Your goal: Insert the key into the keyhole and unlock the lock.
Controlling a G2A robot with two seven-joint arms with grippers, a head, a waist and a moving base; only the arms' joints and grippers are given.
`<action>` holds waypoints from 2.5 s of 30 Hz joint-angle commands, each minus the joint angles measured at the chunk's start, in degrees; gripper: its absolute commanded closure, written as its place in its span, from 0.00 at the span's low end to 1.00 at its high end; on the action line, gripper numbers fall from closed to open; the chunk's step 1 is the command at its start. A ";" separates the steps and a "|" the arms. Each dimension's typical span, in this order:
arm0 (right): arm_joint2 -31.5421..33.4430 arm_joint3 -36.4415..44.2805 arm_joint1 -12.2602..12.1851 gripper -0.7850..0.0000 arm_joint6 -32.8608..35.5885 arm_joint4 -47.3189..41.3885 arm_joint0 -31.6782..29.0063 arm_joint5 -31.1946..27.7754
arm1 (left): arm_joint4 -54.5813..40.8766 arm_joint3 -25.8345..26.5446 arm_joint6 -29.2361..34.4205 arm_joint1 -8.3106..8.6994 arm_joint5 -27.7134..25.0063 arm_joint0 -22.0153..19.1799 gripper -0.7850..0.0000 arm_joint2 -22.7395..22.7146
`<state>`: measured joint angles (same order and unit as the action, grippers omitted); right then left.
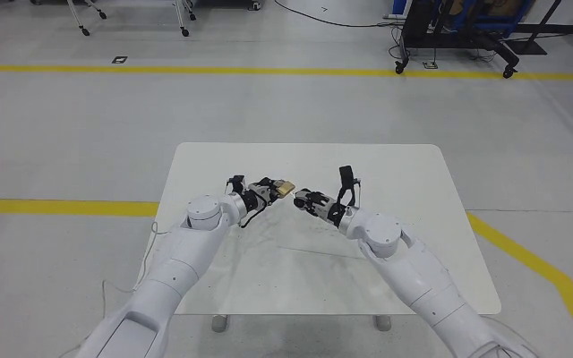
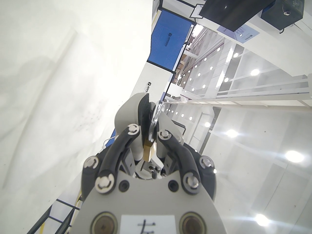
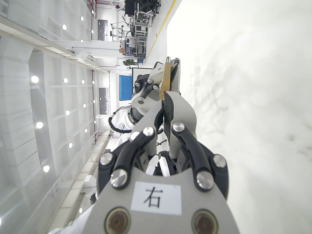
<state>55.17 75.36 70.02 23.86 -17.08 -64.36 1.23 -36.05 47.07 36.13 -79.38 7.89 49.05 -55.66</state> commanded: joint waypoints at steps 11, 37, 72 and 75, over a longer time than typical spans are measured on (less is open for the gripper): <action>-0.59 -2.68 1.16 1.00 -0.54 -1.00 1.56 0.48 | 1.05 0.15 1.26 -0.21 -0.40 0.21 1.00 -0.29; -0.91 -3.52 1.75 0.00 -0.79 -1.52 2.25 -0.14 | -0.38 4.05 -1.49 -0.21 -4.43 3.19 1.00 -2.58; 5.54 -7.57 2.37 0.91 27.22 -30.94 -1.43 -2.86 | 3.69 12.34 4.08 0.72 -15.50 8.66 1.00 -6.04; 5.36 -8.80 2.56 0.91 27.48 -31.33 -0.84 -2.39 | 3.87 12.31 4.34 0.71 -15.50 8.61 1.00 -6.08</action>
<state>60.59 66.93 72.52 51.30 -48.28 -65.40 -1.24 -32.24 59.39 40.40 -78.67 -7.63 57.67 -61.73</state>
